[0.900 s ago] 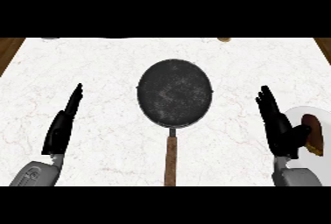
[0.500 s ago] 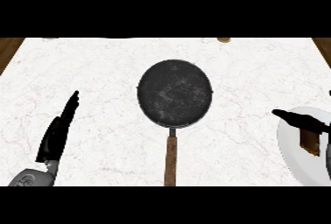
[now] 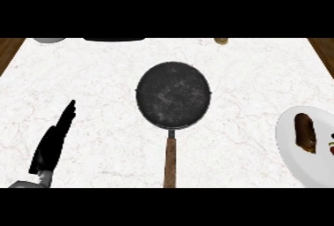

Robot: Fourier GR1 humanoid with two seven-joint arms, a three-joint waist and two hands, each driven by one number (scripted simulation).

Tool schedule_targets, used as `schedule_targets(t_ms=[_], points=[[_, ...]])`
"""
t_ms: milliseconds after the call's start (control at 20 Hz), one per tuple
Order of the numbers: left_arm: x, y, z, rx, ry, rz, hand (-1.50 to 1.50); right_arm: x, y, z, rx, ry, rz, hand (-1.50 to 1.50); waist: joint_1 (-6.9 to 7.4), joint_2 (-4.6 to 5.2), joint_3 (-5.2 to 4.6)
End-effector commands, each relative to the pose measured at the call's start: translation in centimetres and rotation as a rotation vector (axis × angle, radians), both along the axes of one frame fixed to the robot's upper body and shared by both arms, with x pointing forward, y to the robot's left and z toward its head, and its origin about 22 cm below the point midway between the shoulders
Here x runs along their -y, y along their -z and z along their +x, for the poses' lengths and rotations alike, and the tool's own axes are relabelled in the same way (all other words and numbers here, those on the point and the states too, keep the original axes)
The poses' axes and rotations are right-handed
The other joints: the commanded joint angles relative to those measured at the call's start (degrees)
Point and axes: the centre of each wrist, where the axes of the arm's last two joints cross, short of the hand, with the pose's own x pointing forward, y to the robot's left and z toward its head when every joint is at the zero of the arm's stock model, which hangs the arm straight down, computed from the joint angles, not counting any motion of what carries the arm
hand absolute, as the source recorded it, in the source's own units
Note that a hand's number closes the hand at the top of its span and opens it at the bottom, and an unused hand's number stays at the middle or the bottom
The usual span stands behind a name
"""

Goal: Pick the sweet potato from the plate and place it in the pan

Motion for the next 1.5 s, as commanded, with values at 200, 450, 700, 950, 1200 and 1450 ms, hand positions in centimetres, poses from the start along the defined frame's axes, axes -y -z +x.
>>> schedule_targets(t_ms=[200,450,700,950,1200,1450], points=[[0.1,-1.6,0.3,0.002,0.023,-0.009,0.0,-4.1,-7.2,1.8,-0.41,0.01,-0.077,-1.5,1.56,0.27,0.19],[1.2,-1.8,0.2,0.004,0.035,-0.021,0.0,-8.2,-10.6,4.5,-0.552,-0.058,0.033,-1.5,2.6,0.55,0.48],[0.0,-2.3,-1.4,-0.017,0.047,-0.002,0.0,-9.1,-12.3,6.9,-0.668,-0.043,0.066,-1.5,2.99,0.51,0.52],[1.7,-1.7,-2.2,-0.016,0.043,-0.023,0.0,-8.2,-9.4,9.5,-0.76,-0.002,0.155,-1.5,3.46,0.62,0.59],[2.6,-2.4,-0.6,-0.005,0.057,-0.03,0.0,-8.3,-9.5,12.0,-0.862,0.014,0.173,-1.5,3.37,0.87,0.58],[1.7,-2.4,-0.9,0.003,0.069,-0.02,0.0,-9.1,-8.5,13.3,-1.02,0.045,0.178,-1.5,3.5,0.68,0.46]])
